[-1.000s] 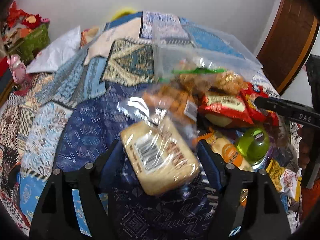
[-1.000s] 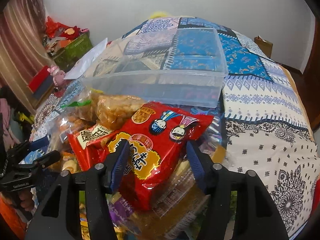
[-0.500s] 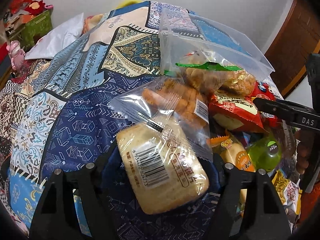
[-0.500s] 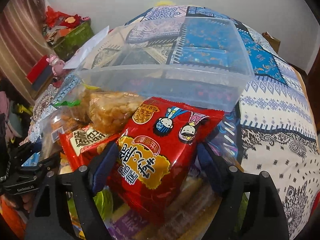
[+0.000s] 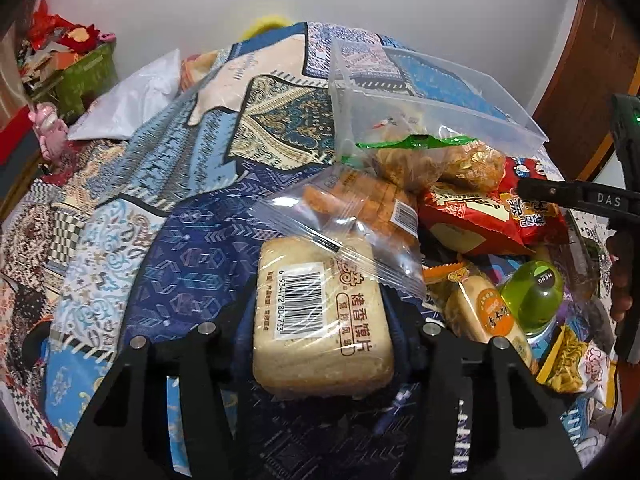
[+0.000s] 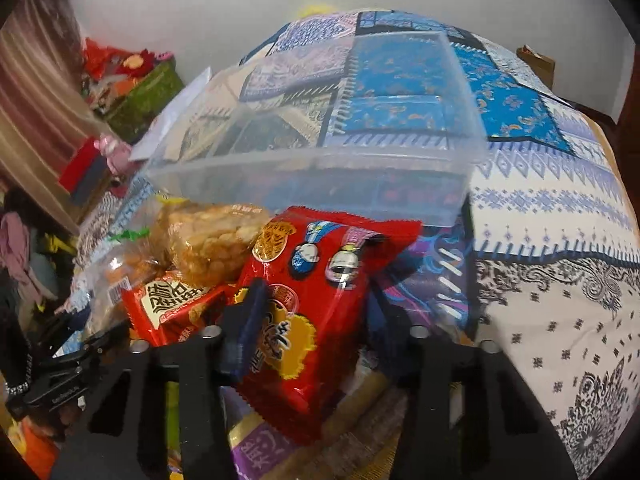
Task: Organize snacks
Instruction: 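Grasp and lift the bread cake with left tool while right tool lifts red chip bag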
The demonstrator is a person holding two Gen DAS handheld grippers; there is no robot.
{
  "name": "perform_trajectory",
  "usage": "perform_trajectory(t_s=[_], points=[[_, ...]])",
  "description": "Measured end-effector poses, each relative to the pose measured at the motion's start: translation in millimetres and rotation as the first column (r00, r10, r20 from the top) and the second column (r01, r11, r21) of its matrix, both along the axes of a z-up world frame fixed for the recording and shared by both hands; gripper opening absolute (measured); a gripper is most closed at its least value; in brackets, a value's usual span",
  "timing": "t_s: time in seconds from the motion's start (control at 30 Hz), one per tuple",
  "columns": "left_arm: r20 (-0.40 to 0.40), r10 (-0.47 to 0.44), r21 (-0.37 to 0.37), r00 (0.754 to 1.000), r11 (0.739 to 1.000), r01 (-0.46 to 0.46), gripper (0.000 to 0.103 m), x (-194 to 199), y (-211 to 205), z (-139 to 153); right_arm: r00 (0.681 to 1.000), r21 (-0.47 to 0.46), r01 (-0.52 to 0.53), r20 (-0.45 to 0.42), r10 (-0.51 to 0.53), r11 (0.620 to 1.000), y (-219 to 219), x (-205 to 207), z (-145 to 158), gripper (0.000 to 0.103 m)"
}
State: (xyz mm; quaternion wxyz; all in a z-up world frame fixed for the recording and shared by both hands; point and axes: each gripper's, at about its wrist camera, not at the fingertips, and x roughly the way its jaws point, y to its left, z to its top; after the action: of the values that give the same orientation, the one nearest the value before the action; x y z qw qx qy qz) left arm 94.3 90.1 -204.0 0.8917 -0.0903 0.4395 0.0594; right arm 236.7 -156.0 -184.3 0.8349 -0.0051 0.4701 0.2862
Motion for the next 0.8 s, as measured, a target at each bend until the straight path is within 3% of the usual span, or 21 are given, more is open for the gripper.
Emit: perform_trajectory(t_s=[0.27, 0.8], points=[[0.04, 0.023, 0.023, 0.999, 0.999, -0.024, 0.054, -15, 3, 22, 0.996, -0.009, 0.006, 0.092, -0.005, 1.0, -5, -17, 18, 0.029], [0.188, 0.007, 0.062, 0.982, 0.998, -0.019, 0.054, -13, -8, 85, 0.977, 0.062, 0.033, 0.21, -0.046, 0.997, -27, -31, 61, 0.028]])
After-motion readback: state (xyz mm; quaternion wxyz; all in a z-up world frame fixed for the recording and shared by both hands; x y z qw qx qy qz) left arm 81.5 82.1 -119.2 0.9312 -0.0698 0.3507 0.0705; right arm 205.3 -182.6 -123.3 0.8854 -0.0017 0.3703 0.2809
